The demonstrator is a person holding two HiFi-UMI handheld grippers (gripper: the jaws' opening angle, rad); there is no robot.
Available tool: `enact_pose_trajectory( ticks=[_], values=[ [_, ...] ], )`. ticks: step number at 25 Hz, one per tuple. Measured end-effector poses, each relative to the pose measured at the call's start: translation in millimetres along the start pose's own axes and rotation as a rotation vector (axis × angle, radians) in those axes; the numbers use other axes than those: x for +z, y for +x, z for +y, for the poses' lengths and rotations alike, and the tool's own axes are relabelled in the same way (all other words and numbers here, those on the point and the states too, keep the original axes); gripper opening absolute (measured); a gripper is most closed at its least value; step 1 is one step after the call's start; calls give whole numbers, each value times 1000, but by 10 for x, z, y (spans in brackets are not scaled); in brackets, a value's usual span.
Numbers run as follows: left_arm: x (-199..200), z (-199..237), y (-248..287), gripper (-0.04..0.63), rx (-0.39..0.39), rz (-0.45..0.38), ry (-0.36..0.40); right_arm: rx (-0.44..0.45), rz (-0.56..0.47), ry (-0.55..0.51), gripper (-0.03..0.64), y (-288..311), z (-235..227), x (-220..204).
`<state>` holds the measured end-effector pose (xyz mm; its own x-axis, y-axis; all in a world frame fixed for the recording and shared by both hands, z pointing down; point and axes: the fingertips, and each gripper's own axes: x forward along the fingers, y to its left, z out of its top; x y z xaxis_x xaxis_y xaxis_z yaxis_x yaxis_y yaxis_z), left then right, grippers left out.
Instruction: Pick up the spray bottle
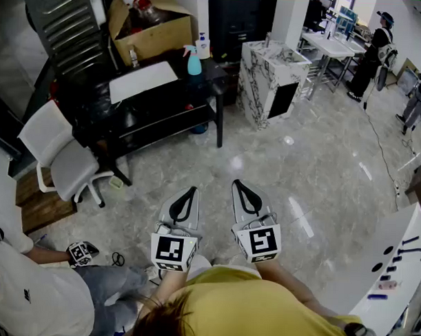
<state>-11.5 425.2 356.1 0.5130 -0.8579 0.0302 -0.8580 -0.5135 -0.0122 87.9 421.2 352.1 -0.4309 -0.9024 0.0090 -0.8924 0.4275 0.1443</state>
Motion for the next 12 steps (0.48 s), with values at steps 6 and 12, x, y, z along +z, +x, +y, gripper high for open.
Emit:
enact_pose_trajectory(
  ticks=[6,12],
  values=[
    [-57,100,226,5,-3,7,-8,12,2,27,2,233,-109,-87],
    [-179,415,615,5,-6,12,-23,19,23,38,71,718,-233,-257]
  ],
)
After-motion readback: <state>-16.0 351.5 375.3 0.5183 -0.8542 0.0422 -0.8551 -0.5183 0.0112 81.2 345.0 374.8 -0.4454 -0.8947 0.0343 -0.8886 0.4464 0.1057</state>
